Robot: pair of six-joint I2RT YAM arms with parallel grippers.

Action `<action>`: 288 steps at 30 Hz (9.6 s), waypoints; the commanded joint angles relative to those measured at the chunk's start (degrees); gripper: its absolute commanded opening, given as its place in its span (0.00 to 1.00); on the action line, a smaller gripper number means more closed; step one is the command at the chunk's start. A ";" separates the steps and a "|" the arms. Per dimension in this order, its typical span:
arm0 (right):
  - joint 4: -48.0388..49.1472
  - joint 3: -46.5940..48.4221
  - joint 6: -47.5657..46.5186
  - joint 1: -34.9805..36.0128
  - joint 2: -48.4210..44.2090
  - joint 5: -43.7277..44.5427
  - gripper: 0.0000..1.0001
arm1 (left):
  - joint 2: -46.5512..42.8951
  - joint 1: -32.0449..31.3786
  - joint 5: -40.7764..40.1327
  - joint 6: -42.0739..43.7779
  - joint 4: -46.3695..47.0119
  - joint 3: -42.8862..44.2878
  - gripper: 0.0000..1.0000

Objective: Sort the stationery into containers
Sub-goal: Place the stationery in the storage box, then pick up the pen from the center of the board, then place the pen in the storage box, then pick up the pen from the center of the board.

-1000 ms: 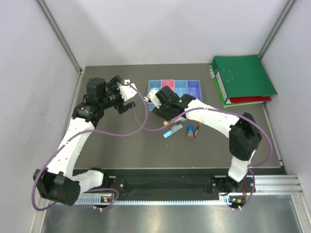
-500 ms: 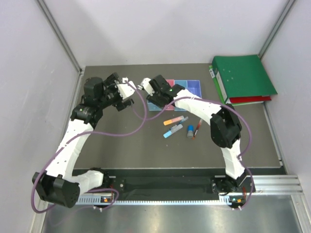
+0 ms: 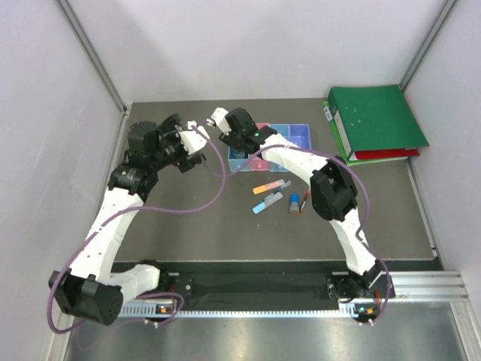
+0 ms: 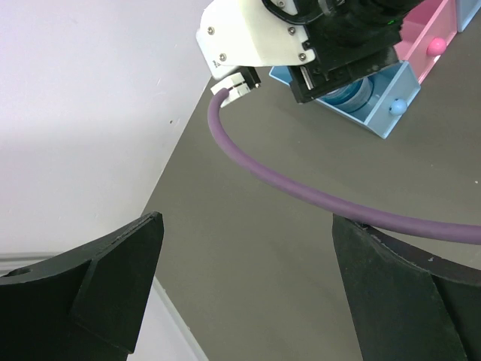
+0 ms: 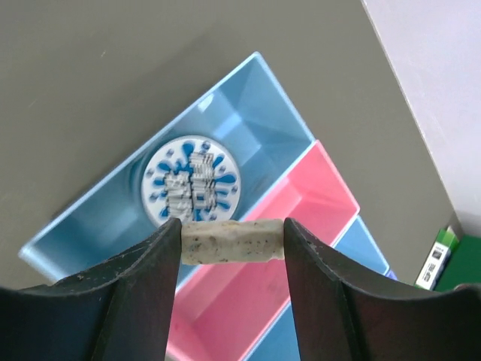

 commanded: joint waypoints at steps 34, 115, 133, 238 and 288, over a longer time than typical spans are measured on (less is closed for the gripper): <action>15.55 0.87 1.76 -0.90 -0.28 1.29 0.54 | -0.27 -0.50 1.01 -1.27 4.24 -0.39 0.99; -22.78 -30.60 -34.97 -2.14 -24.64 -29.04 0.78 | 6.50 -2.78 3.21 -5.85 -1.39 1.81 0.99; -14.80 -38.87 -34.27 2.61 -22.09 -28.34 0.60 | 5.44 -2.78 1.10 -5.58 -3.14 3.91 0.99; 2.98 -13.82 26.90 -27.71 -7.86 -20.77 0.13 | 37.34 -19.04 32.12 10.33 -9.65 9.54 0.94; 2.10 -10.22 18.64 -30.35 -25.78 -17.17 0.63 | 45.79 -26.78 11.56 -15.51 7.14 0.13 0.49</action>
